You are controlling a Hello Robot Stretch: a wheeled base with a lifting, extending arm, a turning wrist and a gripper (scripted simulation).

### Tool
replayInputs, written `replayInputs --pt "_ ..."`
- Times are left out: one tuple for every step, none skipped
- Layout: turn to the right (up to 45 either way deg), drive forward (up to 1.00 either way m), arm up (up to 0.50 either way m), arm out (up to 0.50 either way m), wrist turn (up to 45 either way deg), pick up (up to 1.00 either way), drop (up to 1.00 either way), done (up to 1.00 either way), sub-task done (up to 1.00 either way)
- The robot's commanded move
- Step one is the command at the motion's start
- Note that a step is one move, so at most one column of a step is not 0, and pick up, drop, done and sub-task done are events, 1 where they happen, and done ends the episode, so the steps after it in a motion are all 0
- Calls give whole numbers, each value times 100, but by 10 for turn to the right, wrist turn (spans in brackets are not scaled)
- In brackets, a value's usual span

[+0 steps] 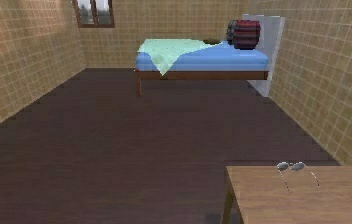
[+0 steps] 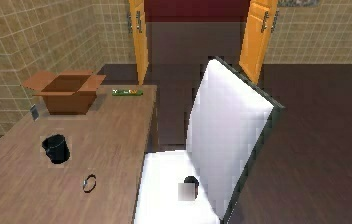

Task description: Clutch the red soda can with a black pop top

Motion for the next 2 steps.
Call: replayInputs --pt "0 0 50 0 0 0 0 0 0" --pt "0 0 10 0 0 0 0 0 0"
